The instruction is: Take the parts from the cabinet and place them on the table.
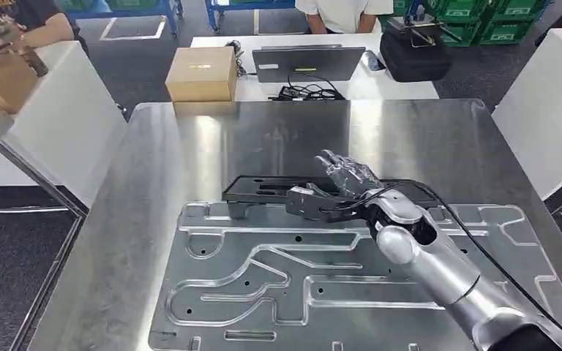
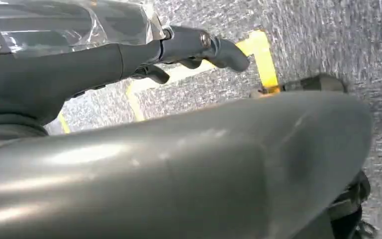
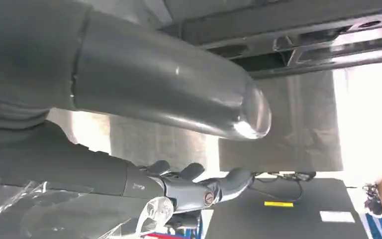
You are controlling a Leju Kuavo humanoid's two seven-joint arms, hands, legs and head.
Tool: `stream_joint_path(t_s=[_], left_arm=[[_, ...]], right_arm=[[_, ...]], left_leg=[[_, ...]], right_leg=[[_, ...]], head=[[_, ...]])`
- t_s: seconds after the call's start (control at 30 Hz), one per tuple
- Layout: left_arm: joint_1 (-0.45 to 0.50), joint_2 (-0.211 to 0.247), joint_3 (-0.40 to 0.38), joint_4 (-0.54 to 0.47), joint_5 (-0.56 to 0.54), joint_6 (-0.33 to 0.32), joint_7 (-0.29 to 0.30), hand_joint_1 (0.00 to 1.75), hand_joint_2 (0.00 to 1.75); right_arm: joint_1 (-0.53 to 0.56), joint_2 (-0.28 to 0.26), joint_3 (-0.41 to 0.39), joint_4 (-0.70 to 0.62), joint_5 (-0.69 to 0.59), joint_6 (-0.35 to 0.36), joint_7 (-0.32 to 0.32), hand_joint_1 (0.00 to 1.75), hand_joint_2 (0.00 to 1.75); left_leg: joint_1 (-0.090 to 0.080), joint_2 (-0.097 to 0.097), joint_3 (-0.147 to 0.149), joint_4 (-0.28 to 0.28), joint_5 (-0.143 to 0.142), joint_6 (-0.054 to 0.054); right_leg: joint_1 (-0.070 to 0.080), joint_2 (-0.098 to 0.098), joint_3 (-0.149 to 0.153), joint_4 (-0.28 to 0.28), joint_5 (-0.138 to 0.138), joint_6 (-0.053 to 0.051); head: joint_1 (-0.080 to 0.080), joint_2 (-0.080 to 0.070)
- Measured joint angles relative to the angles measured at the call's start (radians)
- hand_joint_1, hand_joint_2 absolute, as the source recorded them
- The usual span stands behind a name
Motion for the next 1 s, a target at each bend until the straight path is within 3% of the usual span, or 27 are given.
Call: stream_joint_path(t_s=[0.03,0.07,0.1,0.17,0.2,0.23,0.33,0.37,0.4,0.47,0.5,0.53,0.57,0.6,0.63,0.67,0.7,0.83,0.87,0.9,0.97,1.0], left_arm=[[0.002,0.000,0.000,0.000,0.002,0.000,0.000,0.00,0.00],[0.002,0.000,0.000,0.000,0.004,0.000,0.000,0.00,0.00],[0.002,0.000,0.000,0.000,0.005,0.000,-0.001,0.00,0.00],[0.002,0.000,0.000,0.000,0.010,0.000,-0.005,0.00,0.00],[0.001,0.000,0.000,0.000,0.013,0.000,-0.008,0.00,0.00],[-0.001,0.000,0.000,0.000,0.019,0.000,-0.008,0.00,0.00],[0.001,0.000,0.001,0.000,0.029,0.000,-0.011,0.00,0.00],[0.002,0.000,0.001,0.000,0.030,0.000,-0.011,0.00,0.00],[0.002,0.000,0.001,0.000,0.031,-0.001,-0.011,0.00,0.00],[0.000,0.000,0.001,0.000,0.034,-0.001,-0.011,0.00,0.00],[0.000,0.000,0.002,0.000,0.038,0.000,-0.011,0.00,0.00],[0.001,0.000,0.002,0.000,0.039,0.000,-0.011,0.00,0.00],[0.003,0.000,0.002,0.000,0.042,0.000,-0.010,0.00,0.00],[0.004,0.000,0.002,0.000,0.043,0.000,-0.010,0.00,0.00],[0.003,0.000,0.003,0.000,0.048,0.000,-0.010,0.00,0.00],[0.002,0.000,0.005,0.000,0.051,0.000,-0.010,0.00,0.00],[0.002,0.002,0.006,0.000,0.056,0.000,-0.010,0.00,0.00],[0.004,0.002,0.013,0.000,0.064,0.019,0.027,0.00,0.00],[0.006,0.002,0.015,0.000,0.067,0.021,0.035,0.00,0.00],[0.005,-0.002,0.016,0.000,0.069,0.021,0.039,0.00,0.00],[0.005,-0.002,0.017,0.000,0.076,0.021,0.044,0.00,0.00],[0.005,-0.003,0.017,0.000,0.077,0.020,0.044,0.00,0.00]], right_arm=[[0.000,-0.004,0.006,0.000,-0.007,0.013,0.008,0.00,0.00],[0.000,-0.007,0.013,0.000,-0.011,0.026,0.015,0.00,0.00],[-0.002,-0.008,0.018,0.000,-0.019,0.040,0.024,0.00,0.00],[-0.023,-0.013,0.040,0.000,-0.036,0.079,0.045,0.00,0.00],[-0.047,-0.018,0.062,0.000,-0.053,0.112,0.064,0.00,0.00],[-0.062,-0.020,0.077,0.001,-0.068,0.133,0.076,0.00,0.00],[-0.084,-0.032,0.117,0.004,-0.097,0.168,0.104,0.00,0.00],[-0.090,-0.033,0.126,0.004,-0.101,0.172,0.108,0.00,0.00],[-0.095,-0.034,0.130,0.004,-0.101,0.170,0.110,0.00,0.00],[-0.103,-0.037,0.138,0.004,-0.101,0.145,0.111,0.00,0.00],[-0.102,-0.039,0.141,0.004,-0.095,0.119,0.113,0.00,0.00],[-0.099,-0.040,0.143,0.004,-0.075,0.083,0.113,0.00,0.00],[-0.094,-0.042,0.142,0.002,-0.044,0.036,0.113,0.00,0.00],[-0.088,-0.042,0.139,-0.002,-0.009,-0.014,0.112,0.00,0.00],[-0.078,-0.044,0.128,-0.018,0.040,-0.079,0.112,0.00,0.00],[-0.068,-0.046,0.110,-0.040,0.076,-0.121,0.112,0.00,0.00],[-0.058,-0.048,0.091,-0.059,0.095,-0.147,0.112,0.00,0.00],[0.019,-0.060,0.021,-0.149,0.124,-0.307,0.091,0.00,0.00],[0.048,-0.066,-0.011,-0.188,0.113,-0.372,0.084,0.00,0.00],[0.069,-0.074,-0.044,-0.230,0.098,-0.416,0.080,0.00,0.00],[0.091,-0.089,-0.095,-0.290,0.072,-0.479,0.077,0.00,0.00],[0.102,-0.095,-0.114,-0.311,0.061,-0.494,0.074,0.00,0.00]], left_leg=[[-0.001,0.000,0.000,0.000,0.000,0.000],[-0.001,0.000,0.001,0.001,-0.001,0.000],[0.001,-0.001,0.001,0.004,-0.003,-0.001],[0.003,-0.001,-0.003,0.024,-0.017,-0.011],[-0.009,-0.001,-0.017,0.049,-0.032,-0.021],[-0.006,-0.002,-0.023,0.054,-0.034,-0.020],[-0.001,-0.001,-0.024,0.056,-0.035,-0.024],[0.002,-0.001,-0.033,0.073,-0.050,-0.032],[0.004,0.000,-0.051,0.116,-0.078,-0.041],[0.013,0.000,-0.121,0.271,-0.149,-0.056],[0.016,0.000,-0.159,0.345,-0.174,-0.058],[0.017,0.000,-0.180,0.381,-0.174,-0.058],[0.017,0.000,-0.175,0.361,-0.155,-0.056],[0.016,0.000,-0.150,0.303,-0.120,-0.051],[0.013,0.000,-0.106,0.208,-0.072,-0.042],[0.005,0.000,-0.060,0.109,-0.029,-0.027],[-0.002,0.000,-0.035,0.050,-0.023,-0.010],[-0.013,0.001,-0.025,0.039,-0.012,-0.002],[0.004,0.004,-0.011,0.010,0.006,0.003],[-0.001,0.005,-0.010,0.004,0.013,0.005],[-0.002,0.005,-0.014,0.005,0.015,0.009],[-0.003,0.006,-0.016,0.005,0.017,0.010]], right_leg=[[0.001,0.000,-0.019,0.035,-0.002,0.001],[0.001,0.000,-0.012,0.014,0.022,0.003],[0.000,0.000,0.015,-0.044,0.061,0.004],[-0.006,-0.001,0.100,-0.216,0.142,0.010],[-0.006,0.001,0.122,-0.261,0.130,0.009],[-0.006,0.005,0.114,-0.252,0.130,-0.005],[-0.002,0.004,0.112,-0.253,0.131,-0.021],[-0.006,0.005,0.113,-0.254,0.132,-0.024],[-0.007,0.004,0.112,-0.254,0.133,-0.026],[-0.007,0.004,0.112,-0.254,0.133,-0.028],[-0.007,0.003,0.112,-0.254,0.133,-0.029],[-0.007,0.003,0.112,-0.254,0.132,-0.029],[-0.007,0.003,0.112,-0.254,0.132,-0.029],[-0.007,0.004,0.113,-0.254,0.132,-0.029],[-0.006,0.005,0.115,-0.255,0.132,-0.028],[-0.008,0.005,0.117,-0.257,0.132,-0.028],[-0.011,0.005,0.118,-0.260,0.133,-0.028],[-0.012,0.003,0.127,-0.276,0.145,-0.003],[-0.009,0.002,0.125,-0.267,0.131,0.001],[-0.006,0.002,0.116,-0.244,0.101,0.001],[-0.004,0.002,0.063,-0.098,0.002,0.000],[-0.002,0.002,0.037,-0.024,-0.031,0.003]], head=[[0.000,0.000],[0.000,0.000],[0.000,0.000],[0.000,0.000],[0.000,0.000],[-0.001,0.000],[-0.001,0.000],[-0.001,0.000],[-0.001,0.000],[-0.001,0.000],[-0.001,0.000],[-0.001,0.000],[-0.001,0.000],[-0.001,0.000],[-0.001,0.000],[-0.001,0.000],[-0.001,0.000],[-0.001,0.000],[0.000,0.000],[0.000,0.000],[0.000,0.000],[0.000,0.000]])
